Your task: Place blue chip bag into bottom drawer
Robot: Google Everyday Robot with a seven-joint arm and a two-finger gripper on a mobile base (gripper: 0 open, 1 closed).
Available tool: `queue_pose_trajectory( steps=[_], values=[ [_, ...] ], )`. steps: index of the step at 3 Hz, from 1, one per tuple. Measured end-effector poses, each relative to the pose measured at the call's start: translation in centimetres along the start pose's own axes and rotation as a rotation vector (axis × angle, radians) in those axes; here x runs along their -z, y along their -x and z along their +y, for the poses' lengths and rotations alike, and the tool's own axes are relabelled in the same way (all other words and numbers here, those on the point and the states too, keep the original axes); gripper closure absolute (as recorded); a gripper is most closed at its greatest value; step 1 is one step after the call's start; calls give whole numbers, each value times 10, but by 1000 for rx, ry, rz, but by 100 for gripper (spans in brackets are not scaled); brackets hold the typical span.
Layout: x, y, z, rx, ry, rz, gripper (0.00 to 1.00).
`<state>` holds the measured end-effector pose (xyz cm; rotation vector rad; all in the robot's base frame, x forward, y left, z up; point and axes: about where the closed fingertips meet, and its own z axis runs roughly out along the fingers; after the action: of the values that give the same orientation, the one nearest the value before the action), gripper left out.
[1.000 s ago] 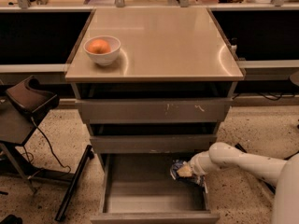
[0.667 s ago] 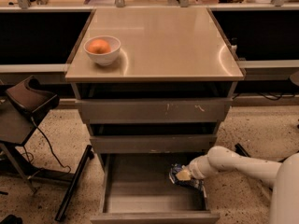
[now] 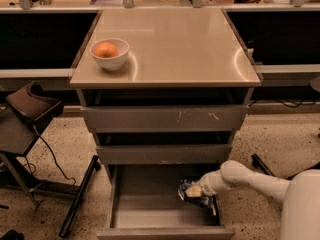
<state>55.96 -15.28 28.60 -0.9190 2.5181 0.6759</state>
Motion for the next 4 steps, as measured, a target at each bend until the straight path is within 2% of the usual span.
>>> queue_pose_trajectory(
  steps=[2, 3, 4],
  values=[
    [-122, -44, 2, -3, 219, -33, 100],
    [-135, -52, -27, -27, 192, -58, 87],
    [-135, -51, -28, -27, 189, -60, 63]
  ],
)
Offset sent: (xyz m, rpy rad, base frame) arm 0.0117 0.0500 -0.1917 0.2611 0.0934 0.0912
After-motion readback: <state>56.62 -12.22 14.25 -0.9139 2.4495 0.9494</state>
